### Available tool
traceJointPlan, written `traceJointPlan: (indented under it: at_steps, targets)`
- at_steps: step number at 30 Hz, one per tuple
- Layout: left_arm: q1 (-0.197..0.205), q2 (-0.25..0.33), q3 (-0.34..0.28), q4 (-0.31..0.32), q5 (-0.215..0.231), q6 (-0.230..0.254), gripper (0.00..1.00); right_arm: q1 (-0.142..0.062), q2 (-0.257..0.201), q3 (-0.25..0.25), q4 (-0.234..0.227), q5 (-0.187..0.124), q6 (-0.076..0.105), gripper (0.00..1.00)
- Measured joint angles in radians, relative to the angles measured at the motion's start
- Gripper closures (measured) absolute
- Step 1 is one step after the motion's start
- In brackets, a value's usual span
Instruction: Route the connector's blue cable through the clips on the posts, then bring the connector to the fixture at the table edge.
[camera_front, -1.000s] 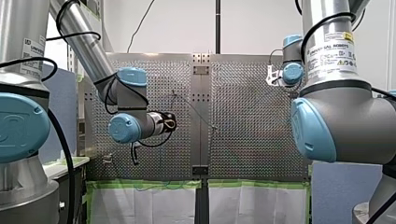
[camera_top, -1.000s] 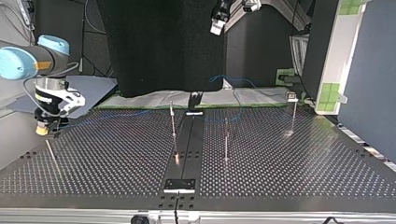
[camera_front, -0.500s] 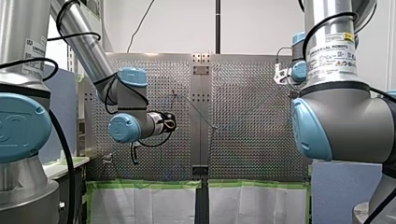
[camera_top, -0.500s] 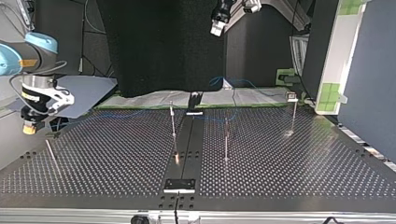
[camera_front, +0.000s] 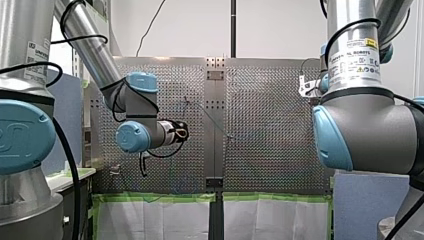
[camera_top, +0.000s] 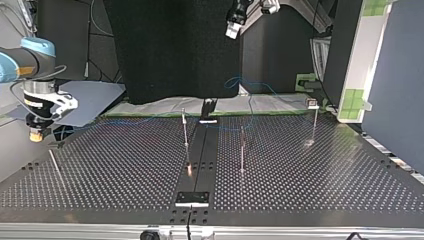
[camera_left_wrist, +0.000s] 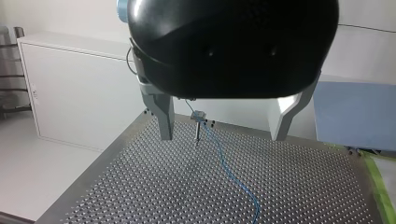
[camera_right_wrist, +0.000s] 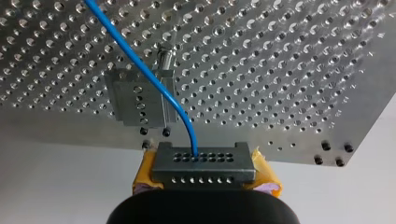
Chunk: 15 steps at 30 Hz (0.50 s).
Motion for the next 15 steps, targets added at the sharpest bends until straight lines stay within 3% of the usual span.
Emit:
traceJointPlan:
  at_steps: [5, 10, 15]
  targets:
    - [0.001, 0.0, 0.0, -0.007, 0.0, 0.009, 0.0, -0.011, 0.014, -0.011, 0.002, -0.042, -0.01, 1.0]
    - [0.004, 0.0, 0.001, -0.016, 0.005, 0.013, 0.0, -0.016, 0.036, -0.015, -0.006, -0.089, -0.032, 1.0]
    - [0.01, 0.0, 0.002, -0.022, 0.009, 0.014, 0.0, -0.021, 0.051, -0.016, -0.014, -0.127, -0.038, 1.0]
